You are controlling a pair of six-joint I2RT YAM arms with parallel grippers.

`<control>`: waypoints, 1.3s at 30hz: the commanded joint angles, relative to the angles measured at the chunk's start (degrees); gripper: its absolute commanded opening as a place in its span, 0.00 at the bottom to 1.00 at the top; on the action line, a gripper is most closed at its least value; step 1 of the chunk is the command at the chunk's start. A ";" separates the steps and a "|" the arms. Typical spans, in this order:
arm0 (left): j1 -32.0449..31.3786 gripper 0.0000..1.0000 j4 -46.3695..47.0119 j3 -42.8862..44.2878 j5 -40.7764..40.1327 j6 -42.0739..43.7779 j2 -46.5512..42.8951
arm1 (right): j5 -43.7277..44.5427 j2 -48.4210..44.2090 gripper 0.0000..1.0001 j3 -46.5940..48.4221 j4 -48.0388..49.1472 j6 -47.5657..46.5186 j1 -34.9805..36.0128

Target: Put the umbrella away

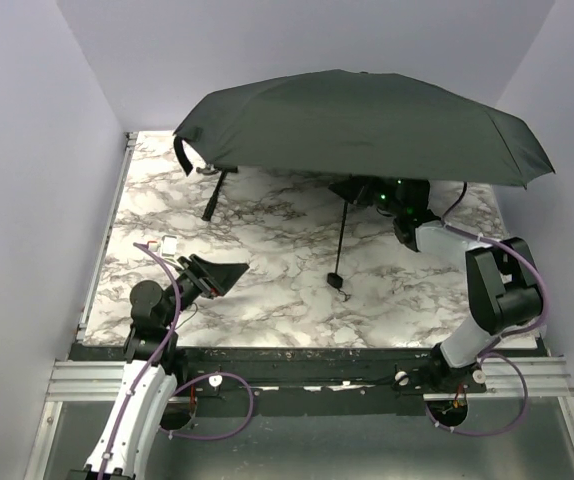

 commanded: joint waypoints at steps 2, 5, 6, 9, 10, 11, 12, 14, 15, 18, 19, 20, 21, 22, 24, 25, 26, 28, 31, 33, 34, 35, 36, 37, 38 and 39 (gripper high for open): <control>-0.32 0.99 9.42 -2.43 -1.29 -4.77 -0.17 | -3.40 1.95 0.05 3.57 5.09 4.54 0.25; -0.78 0.99 21.73 -4.44 -2.13 -9.56 3.05 | -11.85 -0.61 0.00 4.27 5.62 5.85 0.35; -1.16 0.99 24.93 -3.98 -2.52 -10.20 4.60 | -14.23 -1.68 0.00 5.18 5.04 6.69 0.42; -3.49 0.99 30.74 0.78 -3.29 -10.09 11.45 | -22.55 -4.92 0.00 8.40 3.19 9.69 0.68; -4.65 0.99 33.19 3.04 -3.38 -10.01 14.30 | -24.83 -5.96 0.00 9.39 3.36 11.07 0.85; -5.73 0.99 35.72 5.11 -3.48 -9.99 16.97 | -27.29 -6.77 0.00 10.01 3.74 12.22 1.17; -7.12 0.99 37.68 7.66 -3.57 -9.86 20.14 | -29.20 -7.58 0.00 10.38 4.47 13.77 1.74; -9.97 0.99 41.14 12.84 -4.37 -9.28 26.38 | -32.74 -9.06 0.00 10.89 4.68 15.18 3.04; -11.48 0.99 43.20 15.22 -5.04 -8.74 29.15 | -33.92 -9.71 0.00 11.03 4.23 15.02 3.76; -16.81 0.95 48.84 23.12 -7.17 -7.48 38.38 | -36.05 -11.10 0.00 11.57 1.18 14.06 5.41; -18.52 0.94 51.48 25.39 -8.13 -6.75 40.82 | -36.14 -11.50 0.00 11.65 0.05 13.48 5.50; -19.86 0.94 53.29 27.19 -9.35 -5.96 43.43 | -36.22 -11.73 0.00 11.66 -0.37 13.30 5.51; -21.37 0.94 54.46 29.14 -10.52 -5.56 45.62 | -36.27 -11.96 0.00 11.64 -0.83 12.86 5.52; -22.56 0.94 55.98 30.66 -12.13 -4.42 47.39 | -36.33 -12.04 0.00 11.73 -1.40 12.54 5.58; -24.73 0.94 55.82 33.65 -15.10 -2.39 50.42 | -36.65 -12.19 0.00 11.96 -1.64 12.29 5.92; -25.29 0.94 54.92 35.20 -16.33 -1.89 51.57 | -36.65 -12.37 0.00 12.21 -2.60 11.65 6.04; -25.71 0.94 54.10 36.48 -17.00 -1.53 52.69 | -36.59 -12.50 0.00 12.42 -3.33 11.11 6.11; -26.17 0.91 54.95 38.74 -16.96 -1.74 55.14 | -36.65 -12.76 0.00 12.49 -4.02 10.44 6.26; -26.74 0.85 54.81 41.81 -17.24 -2.94 58.53 | -36.91 -13.08 0.00 12.44 -4.78 9.70 6.90; -27.06 0.80 53.08 44.04 -17.45 -3.39 60.60 | -37.06 -13.23 0.00 12.43 -5.10 9.40 7.22; -27.28 0.77 52.39 45.03 -17.48 -3.54 61.51 | -37.16 -13.33 0.00 12.44 -5.37 9.06 7.35; -27.48 0.75 51.48 45.91 -17.77 -3.65 62.25 | -37.17 -13.49 0.00 12.45 -5.78 8.78 7.44; -27.64 0.74 51.02 46.73 -17.89 -3.63 63.06 | -37.25 -13.69 0.00 12.45 -6.25 8.37 7.46; -27.84 0.73 50.61 47.30 -18.02 -3.50 63.59 | -37.33 -13.84 0.00 12.45 -6.67 7.91 7.54; -27.93 0.72 50.11 47.88 -18.39 -3.36 64.05 | -37.40 -14.01 0.00 12.45 -7.28 7.35 7.55; -28.03 0.71 49.42 48.27 -18.66 -3.12 64.26 | -37.36 -14.22 0.00 12.45 -7.90 6.71 7.63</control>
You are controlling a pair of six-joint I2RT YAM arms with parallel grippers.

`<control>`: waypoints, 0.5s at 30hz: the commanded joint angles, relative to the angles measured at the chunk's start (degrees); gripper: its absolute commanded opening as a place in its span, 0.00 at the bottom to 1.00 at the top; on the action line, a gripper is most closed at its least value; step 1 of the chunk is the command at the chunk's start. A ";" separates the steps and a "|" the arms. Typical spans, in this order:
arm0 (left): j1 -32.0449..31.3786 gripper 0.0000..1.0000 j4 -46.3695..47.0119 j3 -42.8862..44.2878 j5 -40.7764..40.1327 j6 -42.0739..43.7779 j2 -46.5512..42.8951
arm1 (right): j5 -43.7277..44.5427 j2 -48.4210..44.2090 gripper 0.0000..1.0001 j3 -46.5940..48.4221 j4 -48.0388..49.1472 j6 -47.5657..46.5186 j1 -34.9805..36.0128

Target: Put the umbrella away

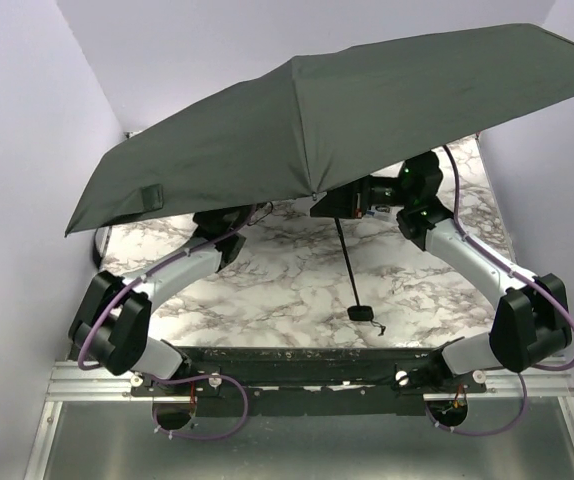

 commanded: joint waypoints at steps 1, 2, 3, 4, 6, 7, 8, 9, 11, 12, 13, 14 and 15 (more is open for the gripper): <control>-0.91 0.69 -2.00 3.39 -2.73 1.05 1.62 | -1.81 -2.61 0.00 2.15 -0.79 -4.30 0.54; -0.92 0.67 -3.04 3.88 -2.91 1.29 1.77 | -1.81 -2.79 0.00 2.11 -1.19 -4.76 0.58; -0.87 0.63 -3.66 4.42 -2.92 1.58 1.89 | -1.88 -2.95 0.00 2.11 -1.67 -5.15 0.62; -0.88 0.59 -4.37 4.96 -2.79 1.68 2.04 | -1.81 -3.09 0.00 2.02 -2.29 -5.83 0.66; -0.94 0.47 -4.12 5.57 -2.19 1.88 2.39 | -1.94 -3.28 0.00 2.17 -3.77 -7.34 0.72; -0.94 0.40 -3.98 5.85 -1.85 1.81 2.48 | -1.78 -3.39 0.00 2.40 -4.85 -8.36 0.76; -0.94 0.35 -3.87 6.30 -1.40 1.94 2.65 | -1.56 -3.49 0.00 2.88 -6.94 -10.26 0.75; -0.92 0.26 -3.81 6.49 -0.96 2.23 2.60 | -1.31 -3.63 0.00 3.34 -9.26 -11.98 0.75; -0.94 0.01 -4.43 7.25 -0.06 2.87 2.51 | -0.44 -3.85 0.00 4.55 -13.84 -16.33 0.92; -0.94 0.00 -5.24 7.62 0.07 3.53 2.15 | 0.02 -3.96 0.00 5.22 -16.24 -18.20 1.06; -0.94 0.00 -6.33 8.02 0.65 4.19 1.73 | 0.70 -4.08 0.00 5.92 -19.22 -20.85 1.13; -0.92 0.00 -7.25 8.46 1.28 5.23 1.11 | 1.23 -4.26 0.00 6.67 -21.54 -22.69 1.27; -0.94 0.00 -9.09 8.82 1.56 6.00 0.12 | 1.77 -4.43 0.01 7.37 -24.00 -25.10 1.41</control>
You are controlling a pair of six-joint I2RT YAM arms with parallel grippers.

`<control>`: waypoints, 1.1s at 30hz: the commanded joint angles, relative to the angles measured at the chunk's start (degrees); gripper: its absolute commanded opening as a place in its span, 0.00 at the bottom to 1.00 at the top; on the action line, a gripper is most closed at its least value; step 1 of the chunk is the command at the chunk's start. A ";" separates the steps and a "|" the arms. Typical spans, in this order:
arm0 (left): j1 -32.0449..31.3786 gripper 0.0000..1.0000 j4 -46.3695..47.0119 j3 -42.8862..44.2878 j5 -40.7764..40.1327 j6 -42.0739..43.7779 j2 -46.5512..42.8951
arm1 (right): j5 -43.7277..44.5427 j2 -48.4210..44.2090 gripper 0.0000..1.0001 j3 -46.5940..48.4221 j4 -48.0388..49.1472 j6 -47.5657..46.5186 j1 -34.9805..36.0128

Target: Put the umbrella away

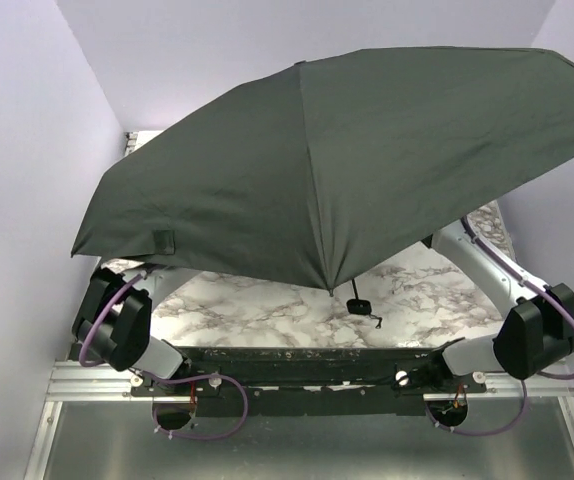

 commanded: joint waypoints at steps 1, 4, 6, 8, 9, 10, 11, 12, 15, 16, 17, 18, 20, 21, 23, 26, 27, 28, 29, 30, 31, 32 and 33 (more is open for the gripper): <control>-0.34 0.00 -5.60 3.21 2.50 5.71 -3.66 | 1.87 -2.43 0.04 5.33 -13.16 -13.18 1.08; -1.78 0.00 -15.18 3.52 -0.64 12.31 -8.97 | 2.70 -2.89 0.41 10.28 -25.87 -24.91 1.06; -4.21 0.00 -21.55 3.53 -5.75 17.59 -12.98 | 2.59 -2.99 0.63 13.77 -32.25 -30.81 1.15; -7.32 0.00 -26.55 3.50 -12.13 22.24 -16.13 | 2.48 -2.68 0.73 16.66 -35.73 -32.60 1.16; -8.71 0.00 -29.05 3.64 -15.84 24.04 -17.10 | 2.17 -2.40 0.74 18.07 -36.75 -32.84 1.17; -10.22 0.00 -30.28 3.59 -19.45 25.82 -17.94 | 2.01 -1.90 0.74 19.07 -37.27 -32.60 1.33; -11.39 0.00 -30.65 3.33 -21.87 26.62 -18.50 | 2.11 -1.41 0.74 20.00 -37.31 -31.89 1.48; -12.31 0.00 -30.49 2.92 -23.73 26.87 -18.74 | 2.15 -0.81 0.72 20.63 -37.24 -31.28 1.67; -14.11 0.00 -29.19 2.31 -27.08 27.06 -18.67 | 2.36 1.21 0.57 21.92 -36.26 -29.12 2.74; -14.60 0.00 -28.77 2.34 -28.30 27.39 -18.51 | 2.45 1.72 0.49 22.12 -35.52 -28.11 2.90; -15.14 0.00 -28.41 2.37 -29.14 27.95 -18.32 | 2.22 2.22 0.39 22.34 -34.88 -26.84 2.93; -15.39 0.00 -28.19 2.38 -30.01 28.28 -18.18 | 1.53 2.57 0.28 22.51 -34.26 -26.09 3.00; -15.57 0.00 -27.37 2.10 -30.57 28.00 -18.05 | -0.90 3.07 0.10 22.58 -33.12 -24.26 2.97; -15.57 0.00 -27.07 1.82 -30.82 27.79 -18.12 | -2.57 3.22 0.03 22.46 -32.06 -22.67 2.95; -15.57 0.00 -26.14 1.22 -29.99 27.61 -18.47 | -5.12 3.40 0.00 22.36 -29.72 -19.69 2.91; -15.32 0.00 -22.27 -1.53 -26.47 25.96 -19.76 | -7.67 3.85 0.00 22.93 -27.27 -15.69 2.93; -15.04 0.05 -19.81 -2.75 -24.54 24.83 -20.24 | -8.49 3.96 0.00 23.16 -26.38 -14.71 2.94; -14.60 0.20 -18.04 -4.48 -22.83 23.04 -21.00 | -9.33 3.97 0.00 23.51 -25.77 -13.39 2.93; -14.13 0.36 -15.99 -5.86 -21.30 21.45 -21.55 | -9.99 4.04 0.00 24.14 -25.46 -12.76 2.93; -13.46 0.49 -13.69 -7.69 -18.92 20.51 -22.21 | -10.73 3.97 0.00 24.67 -25.45 -12.35 2.93; -12.81 0.59 -11.54 -9.16 -15.94 19.78 -22.68 | -11.35 3.89 0.00 25.32 -25.49 -11.99 2.92; -12.01 0.66 -8.50 -11.15 -13.77 19.28 -23.05 | -12.06 3.79 0.00 25.83 -25.53 -11.76 2.95; -11.07 0.71 -6.15 -12.80 -11.70 17.89 -23.26 | -12.91 3.59 0.00 26.39 -25.54 -11.44 2.93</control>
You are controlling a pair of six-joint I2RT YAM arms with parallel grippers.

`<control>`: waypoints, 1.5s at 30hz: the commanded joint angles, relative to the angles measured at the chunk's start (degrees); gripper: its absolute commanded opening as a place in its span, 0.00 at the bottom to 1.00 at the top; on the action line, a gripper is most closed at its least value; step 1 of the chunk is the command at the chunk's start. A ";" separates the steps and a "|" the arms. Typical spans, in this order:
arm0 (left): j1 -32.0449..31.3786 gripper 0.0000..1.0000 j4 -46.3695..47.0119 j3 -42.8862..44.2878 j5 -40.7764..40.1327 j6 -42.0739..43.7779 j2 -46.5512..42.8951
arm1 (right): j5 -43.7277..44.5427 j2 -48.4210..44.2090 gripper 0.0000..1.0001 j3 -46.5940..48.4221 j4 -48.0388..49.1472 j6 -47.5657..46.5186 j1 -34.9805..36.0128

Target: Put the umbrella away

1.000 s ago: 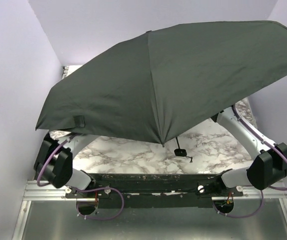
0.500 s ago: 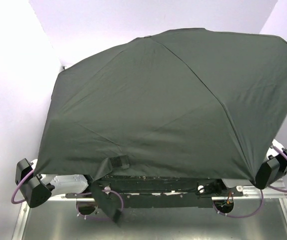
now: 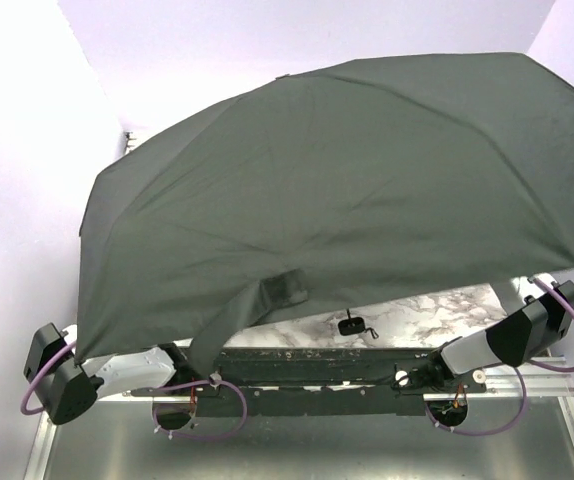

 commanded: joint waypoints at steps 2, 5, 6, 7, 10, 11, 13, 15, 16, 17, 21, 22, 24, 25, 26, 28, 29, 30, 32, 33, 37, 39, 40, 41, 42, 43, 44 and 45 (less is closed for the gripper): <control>4.57 0.76 19.64 -9.04 15.11 -8.19 -1.69 | -8.41 -0.95 0.00 4.89 3.65 4.72 0.16; 6.56 0.77 29.74 -12.08 18.75 -13.89 0.79 | -8.94 -1.39 0.00 6.00 1.78 3.47 0.18; 6.93 0.77 31.58 -12.16 19.66 -14.83 1.90 | -8.30 -1.51 0.00 6.59 -0.10 1.28 0.18; 7.02 0.77 33.09 -11.83 20.27 -15.94 2.94 | -7.49 -1.58 0.00 7.11 -2.61 -1.00 0.18; 7.16 0.76 34.74 -9.37 22.64 -17.15 4.95 | -8.30 -1.87 0.00 6.39 -3.38 -2.42 0.15; 7.14 0.76 34.83 -8.74 23.36 -17.16 5.19 | -8.88 -1.99 0.00 6.04 -3.24 -2.41 0.25; 7.20 0.76 34.61 -8.14 23.15 -16.86 4.75 | -7.08 -2.26 0.00 5.98 -4.04 -3.86 0.17; 7.23 0.76 32.12 -8.44 20.71 -15.75 3.09 | -0.74 -2.27 0.00 7.90 -11.50 -11.72 0.22; 7.19 0.78 29.10 -8.49 18.69 -15.03 1.96 | 3.11 -2.42 0.00 8.53 -14.04 -14.20 0.25; 7.20 0.81 26.56 -8.41 17.00 -14.21 0.64 | 5.86 -2.43 0.00 8.72 -14.82 -15.41 0.13; 7.16 0.99 13.02 -5.72 6.12 -12.88 -2.42 | 15.61 -2.61 0.00 8.98 -15.72 -17.20 0.26; 7.11 0.99 10.13 -4.56 3.41 -12.94 -2.36 | 17.61 -2.58 0.00 9.26 -15.79 -17.46 0.38; 7.24 0.99 7.50 -1.94 -0.10 -12.77 -1.43 | 21.84 -2.45 0.00 9.76 -15.86 -17.73 0.77; 7.25 0.99 7.55 -0.55 -1.28 -12.81 -0.59 | 24.32 -2.45 0.00 9.96 -15.95 -17.70 1.08; 7.24 0.99 7.51 0.81 -2.02 -12.70 0.56 | 25.75 -2.54 0.00 10.06 -16.02 -17.70 1.28; 7.20 0.99 6.48 3.84 -3.48 -12.70 2.82 | 27.94 -2.75 0.00 10.07 -15.96 -17.71 1.56; 7.24 0.99 5.60 5.50 -3.99 -12.50 3.80 | 28.72 -2.94 0.00 10.07 -15.96 -17.70 1.77; 7.21 0.98 4.20 6.85 -4.80 -12.50 4.93 | 29.25 -3.06 0.00 10.07 -15.96 -17.69 1.84; 7.20 0.95 2.97 9.12 -6.34 -12.25 6.66 | 30.68 -3.37 0.00 10.07 -15.94 -17.69 2.13; 7.22 0.93 2.61 9.64 -7.50 -12.19 7.45 | 31.62 -3.46 0.00 10.07 -15.89 -17.72 2.28; 7.24 0.89 -1.44 13.36 -11.79 -12.69 10.11 | 34.78 -3.60 0.00 10.07 -15.53 -17.70 2.87; 7.24 0.86 -0.45 14.78 -11.62 -11.27 11.48 | 36.05 -3.68 0.00 9.91 -15.36 -17.70 3.23; 7.23 0.85 -0.32 15.50 -11.57 -10.80 12.01 | 36.97 -3.71 0.00 9.89 -15.32 -17.75 3.33; 7.19 0.83 -0.01 16.11 -11.57 -10.17 12.66 | 37.59 -3.74 0.00 9.74 -15.19 -17.72 3.54; 7.24 0.81 0.57 16.44 -11.41 -10.07 13.06 | 38.32 -3.77 0.00 9.71 -15.08 -17.69 3.63; 7.21 0.78 1.94 16.40 -11.26 -9.99 13.49 | 38.97 -3.80 0.00 9.48 -14.93 -17.45 3.76; 7.20 0.76 3.21 16.38 -11.08 -10.07 13.90 | 39.66 -3.77 0.00 9.38 -14.71 -17.14 3.82; 7.17 0.75 4.11 16.42 -10.94 -10.20 14.34 | 40.19 -3.68 0.00 9.23 -14.55 -17.01 3.87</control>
